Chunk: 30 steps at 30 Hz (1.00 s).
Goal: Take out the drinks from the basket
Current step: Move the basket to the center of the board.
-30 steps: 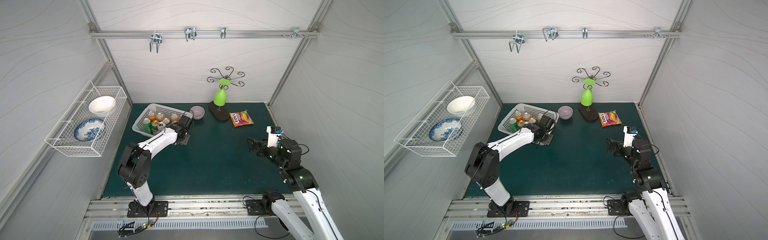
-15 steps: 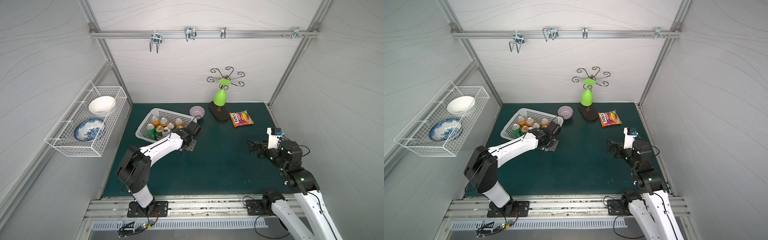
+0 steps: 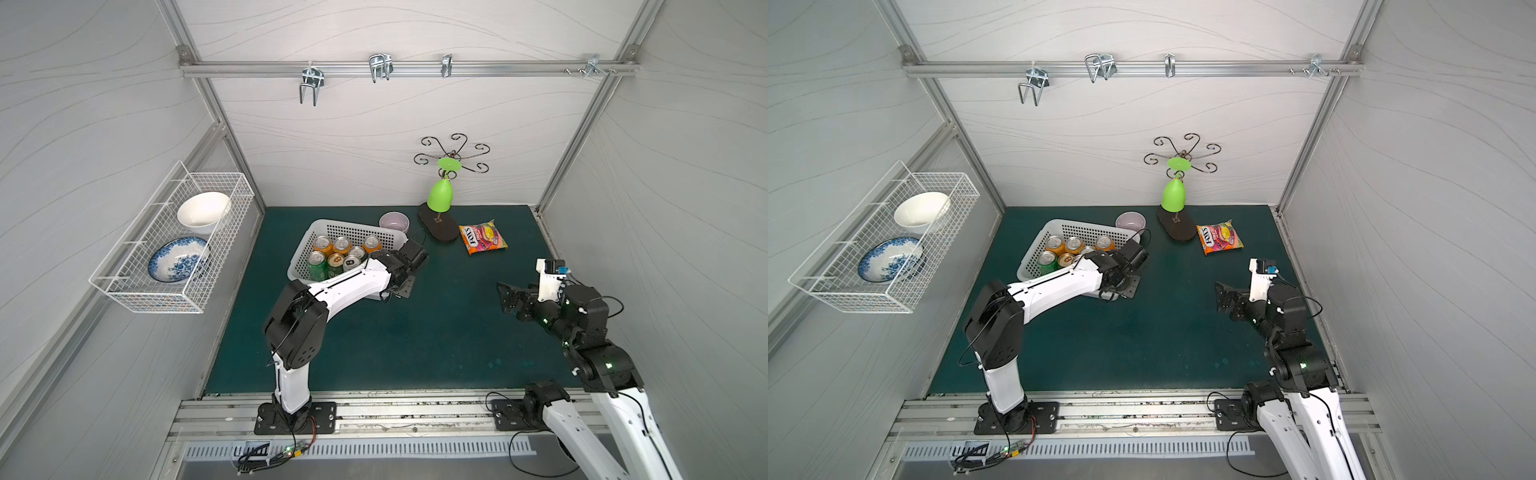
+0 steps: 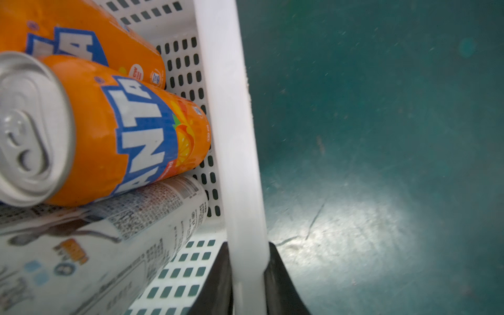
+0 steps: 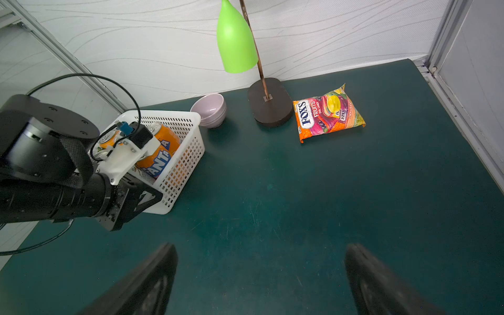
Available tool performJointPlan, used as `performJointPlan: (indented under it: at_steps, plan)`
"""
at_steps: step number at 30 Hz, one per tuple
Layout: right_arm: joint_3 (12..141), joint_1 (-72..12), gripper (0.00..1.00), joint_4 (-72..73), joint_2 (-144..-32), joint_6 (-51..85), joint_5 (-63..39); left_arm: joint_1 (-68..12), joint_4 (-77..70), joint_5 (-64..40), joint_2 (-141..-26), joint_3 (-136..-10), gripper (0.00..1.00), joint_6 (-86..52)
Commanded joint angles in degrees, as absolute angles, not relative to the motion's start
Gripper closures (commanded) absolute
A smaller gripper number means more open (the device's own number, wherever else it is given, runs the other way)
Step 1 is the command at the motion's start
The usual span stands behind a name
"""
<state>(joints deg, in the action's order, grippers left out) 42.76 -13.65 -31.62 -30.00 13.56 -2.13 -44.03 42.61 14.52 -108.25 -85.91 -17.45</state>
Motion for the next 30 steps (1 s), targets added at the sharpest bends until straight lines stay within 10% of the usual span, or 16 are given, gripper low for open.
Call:
performJointPlan:
  at_steps: [1,30]
  plan:
    - [43.4,-14.0,0.01,-32.3,-29.5,13.4,-1.5,-48.0,30.7,6.1,-109.3,-94.2,0.79,-15.9]
    - [42.1,-14.0,0.01,-33.7,-27.8,12.9,0.7,-52.7,28.7,-2.8,-124.6,-111.4,0.6,-19.6]
